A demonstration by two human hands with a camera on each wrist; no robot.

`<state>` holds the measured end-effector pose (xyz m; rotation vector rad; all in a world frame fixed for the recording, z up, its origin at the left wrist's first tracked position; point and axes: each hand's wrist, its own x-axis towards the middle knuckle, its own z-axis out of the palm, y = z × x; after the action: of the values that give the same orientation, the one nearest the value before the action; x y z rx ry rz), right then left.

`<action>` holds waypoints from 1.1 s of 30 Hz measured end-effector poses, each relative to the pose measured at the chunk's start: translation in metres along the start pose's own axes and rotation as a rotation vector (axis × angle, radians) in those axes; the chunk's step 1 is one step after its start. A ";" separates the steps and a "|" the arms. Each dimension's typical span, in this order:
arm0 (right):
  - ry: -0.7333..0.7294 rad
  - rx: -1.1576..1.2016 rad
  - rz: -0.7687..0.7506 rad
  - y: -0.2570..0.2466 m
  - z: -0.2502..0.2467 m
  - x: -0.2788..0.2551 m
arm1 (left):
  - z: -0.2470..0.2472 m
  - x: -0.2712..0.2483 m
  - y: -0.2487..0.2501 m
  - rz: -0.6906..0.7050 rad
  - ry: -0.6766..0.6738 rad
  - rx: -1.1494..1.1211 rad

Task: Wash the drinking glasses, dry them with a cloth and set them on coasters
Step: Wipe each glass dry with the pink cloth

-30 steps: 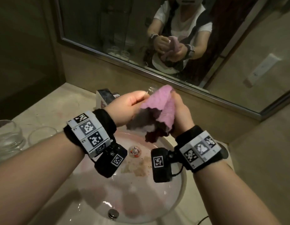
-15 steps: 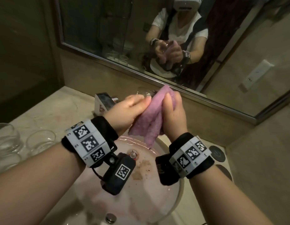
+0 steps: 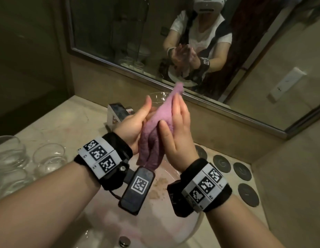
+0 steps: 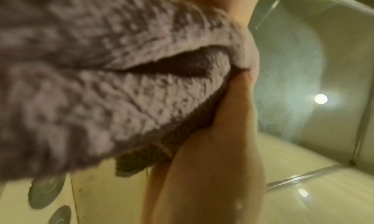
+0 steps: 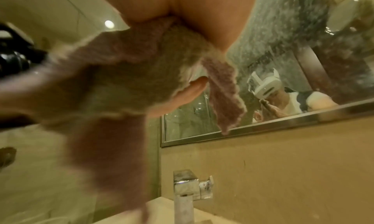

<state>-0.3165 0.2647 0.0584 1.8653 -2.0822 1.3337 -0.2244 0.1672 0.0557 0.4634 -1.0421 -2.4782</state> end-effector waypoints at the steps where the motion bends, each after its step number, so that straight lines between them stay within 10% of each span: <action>1: -0.013 -0.034 -0.016 -0.002 0.001 0.001 | 0.000 -0.001 0.000 -0.020 0.003 0.052; 5: 0.065 0.023 -0.002 -0.009 0.003 0.016 | 0.004 -0.003 -0.001 0.051 0.061 0.208; 10: 0.101 0.753 0.663 -0.011 -0.003 0.027 | -0.001 -0.008 0.002 0.079 -0.008 0.248; 14: 0.074 0.827 0.764 -0.005 -0.002 0.025 | 0.000 -0.007 0.006 0.149 -0.001 0.485; 18: 0.100 0.780 0.694 -0.005 0.003 0.024 | 0.006 -0.005 0.012 0.182 0.075 0.577; 23: 0.063 0.418 0.096 0.004 0.006 0.013 | -0.001 -0.009 0.017 0.221 -0.029 0.610; 33: 0.100 0.643 0.410 0.013 -0.013 0.000 | -0.005 -0.007 0.022 0.255 -0.143 0.996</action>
<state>-0.3339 0.2717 0.0592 1.5076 -2.2346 2.3687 -0.2110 0.1534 0.0693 0.3841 -2.2078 -1.6384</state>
